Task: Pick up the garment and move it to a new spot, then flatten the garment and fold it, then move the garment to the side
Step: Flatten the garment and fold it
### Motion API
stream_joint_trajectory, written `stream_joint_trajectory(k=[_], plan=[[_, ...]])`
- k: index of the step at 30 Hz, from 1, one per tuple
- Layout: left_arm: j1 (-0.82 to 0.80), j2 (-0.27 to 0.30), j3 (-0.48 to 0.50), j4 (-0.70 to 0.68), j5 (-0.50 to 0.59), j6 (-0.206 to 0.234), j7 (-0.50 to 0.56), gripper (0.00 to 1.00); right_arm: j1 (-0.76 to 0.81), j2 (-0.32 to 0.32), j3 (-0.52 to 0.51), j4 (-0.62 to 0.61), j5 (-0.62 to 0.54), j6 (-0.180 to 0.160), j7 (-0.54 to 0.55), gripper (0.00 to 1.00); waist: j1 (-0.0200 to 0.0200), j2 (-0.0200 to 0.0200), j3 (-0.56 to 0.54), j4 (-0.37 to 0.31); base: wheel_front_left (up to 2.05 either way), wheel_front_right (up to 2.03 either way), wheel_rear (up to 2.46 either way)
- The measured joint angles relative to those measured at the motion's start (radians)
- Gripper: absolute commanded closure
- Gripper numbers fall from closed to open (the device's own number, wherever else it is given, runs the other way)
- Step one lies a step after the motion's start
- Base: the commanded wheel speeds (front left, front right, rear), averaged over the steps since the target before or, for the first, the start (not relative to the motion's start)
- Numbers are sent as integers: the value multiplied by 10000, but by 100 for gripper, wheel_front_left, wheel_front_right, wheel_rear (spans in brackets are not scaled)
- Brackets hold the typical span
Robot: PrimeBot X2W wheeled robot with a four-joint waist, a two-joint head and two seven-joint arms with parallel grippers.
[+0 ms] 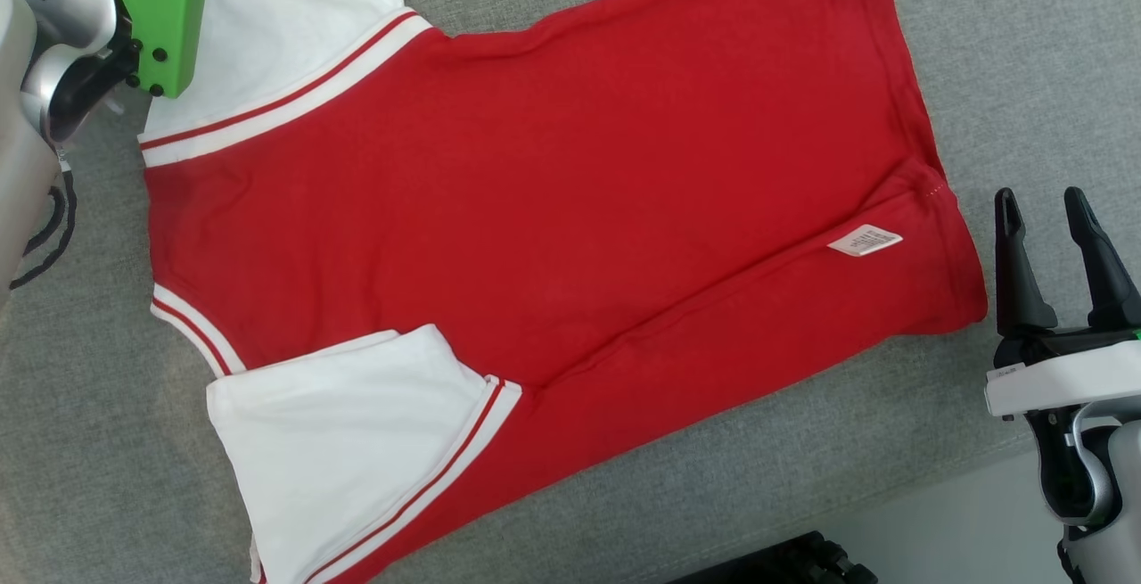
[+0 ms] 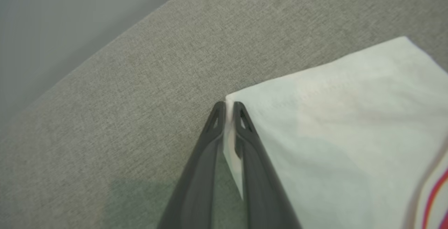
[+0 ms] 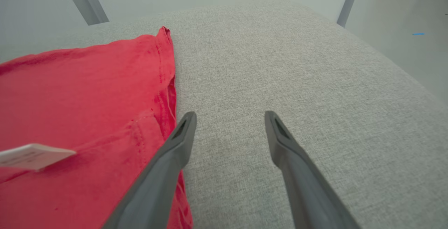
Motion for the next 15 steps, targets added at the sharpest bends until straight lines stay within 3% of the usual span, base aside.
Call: stream_joint_trajectory(k=[8,11,15], plan=[[-3,155,-685,-232,-217,0,-997,100,-681,-163,454,224,123,0,19,0,0,0,-234,104,0,0,0],[-1,142,-997,-387,-362,0,-1235,100,-1509,-351,644,495,259,0,798,0,0,0,-426,169,0,0,0],[-2,56,-1354,-652,-545,0,-1471,100,-3023,-391,876,1057,109,-4,2786,0,0,0,-723,345,0,0,0]])
